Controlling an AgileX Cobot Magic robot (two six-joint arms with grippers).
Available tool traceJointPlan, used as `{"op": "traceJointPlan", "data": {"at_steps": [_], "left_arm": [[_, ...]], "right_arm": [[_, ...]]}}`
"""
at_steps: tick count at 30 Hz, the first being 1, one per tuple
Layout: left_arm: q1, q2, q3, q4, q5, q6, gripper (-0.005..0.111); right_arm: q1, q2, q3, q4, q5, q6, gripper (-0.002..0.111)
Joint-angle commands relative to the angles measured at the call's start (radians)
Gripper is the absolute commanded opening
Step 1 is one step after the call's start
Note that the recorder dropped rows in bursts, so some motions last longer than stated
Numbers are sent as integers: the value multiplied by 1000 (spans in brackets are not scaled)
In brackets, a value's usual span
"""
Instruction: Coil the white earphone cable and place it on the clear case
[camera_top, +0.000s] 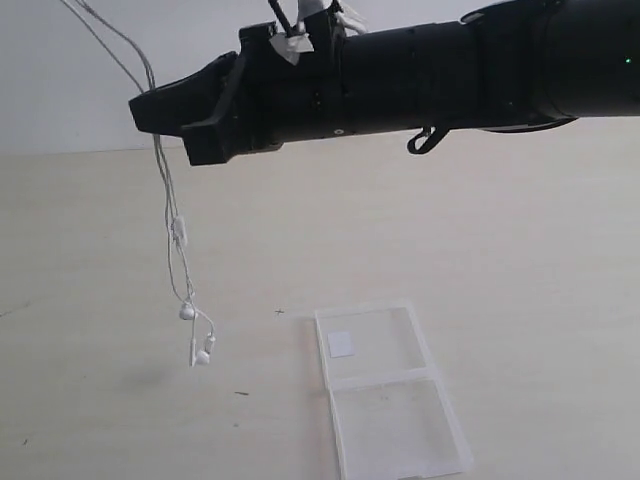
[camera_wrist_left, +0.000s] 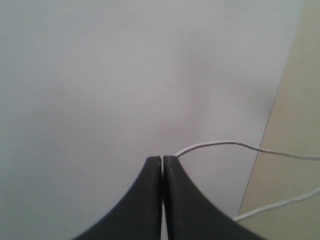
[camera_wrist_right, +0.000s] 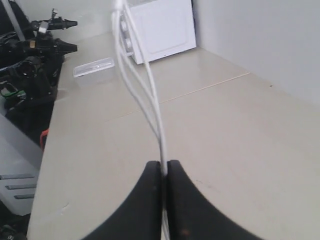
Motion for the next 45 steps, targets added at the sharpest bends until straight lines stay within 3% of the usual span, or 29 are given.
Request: {"op": "traceJointPlan", "data": {"at_steps": [1, 5, 12, 18, 27, 30, 35, 38, 45], "left_arm": [[-5, -60, -5, 41, 0, -95, 0], [-5, -85, 1, 185, 97, -191, 0], [-5, -81, 302, 195, 97, -208, 0], [-5, -81, 478, 95, 97, -216, 0], [-5, -75, 593, -59, 97, -216, 1], [-5, -75, 593, -65, 97, -221, 11], [-5, -75, 593, -45, 97, -273, 54], [-5, -75, 593, -27, 97, -285, 69], [-5, -75, 593, -39, 97, -298, 70]], "right_arm": [[1, -47, -7, -7, -126, 9, 0], [1, -99, -7, -76, -171, 51, 0], [1, -223, -7, -139, -214, 135, 0], [1, -288, -7, -139, -251, 155, 0], [1, -313, -7, -187, -258, 211, 0], [1, -313, -7, -228, -269, 242, 0], [1, -313, -7, -228, -277, 244, 0], [1, -313, -7, -228, -277, 244, 0], [1, -313, -7, -235, -277, 241, 0]]}}
